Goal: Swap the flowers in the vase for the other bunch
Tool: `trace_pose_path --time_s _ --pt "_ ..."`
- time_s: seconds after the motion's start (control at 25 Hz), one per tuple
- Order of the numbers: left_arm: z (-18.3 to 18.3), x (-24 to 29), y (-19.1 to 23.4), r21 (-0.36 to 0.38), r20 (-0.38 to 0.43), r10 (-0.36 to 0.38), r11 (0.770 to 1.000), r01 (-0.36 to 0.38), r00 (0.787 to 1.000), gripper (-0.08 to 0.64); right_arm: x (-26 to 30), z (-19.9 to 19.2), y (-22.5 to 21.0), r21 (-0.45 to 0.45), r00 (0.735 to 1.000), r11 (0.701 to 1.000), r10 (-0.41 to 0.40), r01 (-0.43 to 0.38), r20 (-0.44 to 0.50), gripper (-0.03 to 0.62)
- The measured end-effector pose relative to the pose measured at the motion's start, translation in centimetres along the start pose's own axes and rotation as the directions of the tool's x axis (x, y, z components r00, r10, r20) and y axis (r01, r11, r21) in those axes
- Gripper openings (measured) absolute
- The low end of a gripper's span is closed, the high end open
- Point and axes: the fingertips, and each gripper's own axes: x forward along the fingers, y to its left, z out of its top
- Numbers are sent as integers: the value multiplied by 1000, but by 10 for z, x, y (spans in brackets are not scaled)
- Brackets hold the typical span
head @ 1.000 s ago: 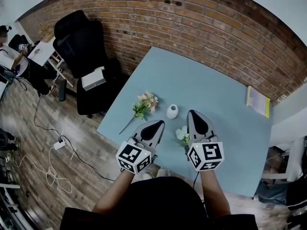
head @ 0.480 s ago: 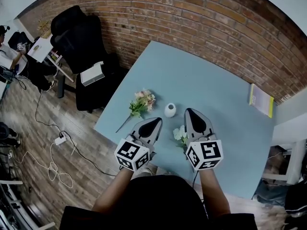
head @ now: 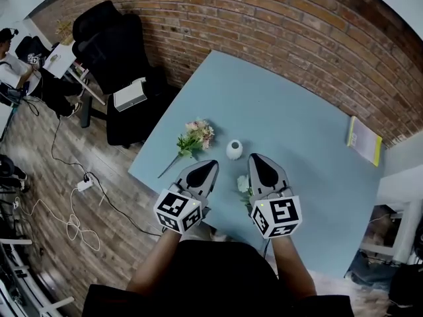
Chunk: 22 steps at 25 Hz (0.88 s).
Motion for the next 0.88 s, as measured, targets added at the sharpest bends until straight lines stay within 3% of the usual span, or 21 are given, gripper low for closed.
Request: trace_pose_path --time_s 0.36,0.88 --pt "2 -5 41 -10 -40 16 1000 -17 999 6 17 2 5 -11 999 999 -31 31 -16 12" --pt "3 1 92 5 -129 -66 998 67 989 8 50 12 18 -10 992 993 -120 119 -26 12"
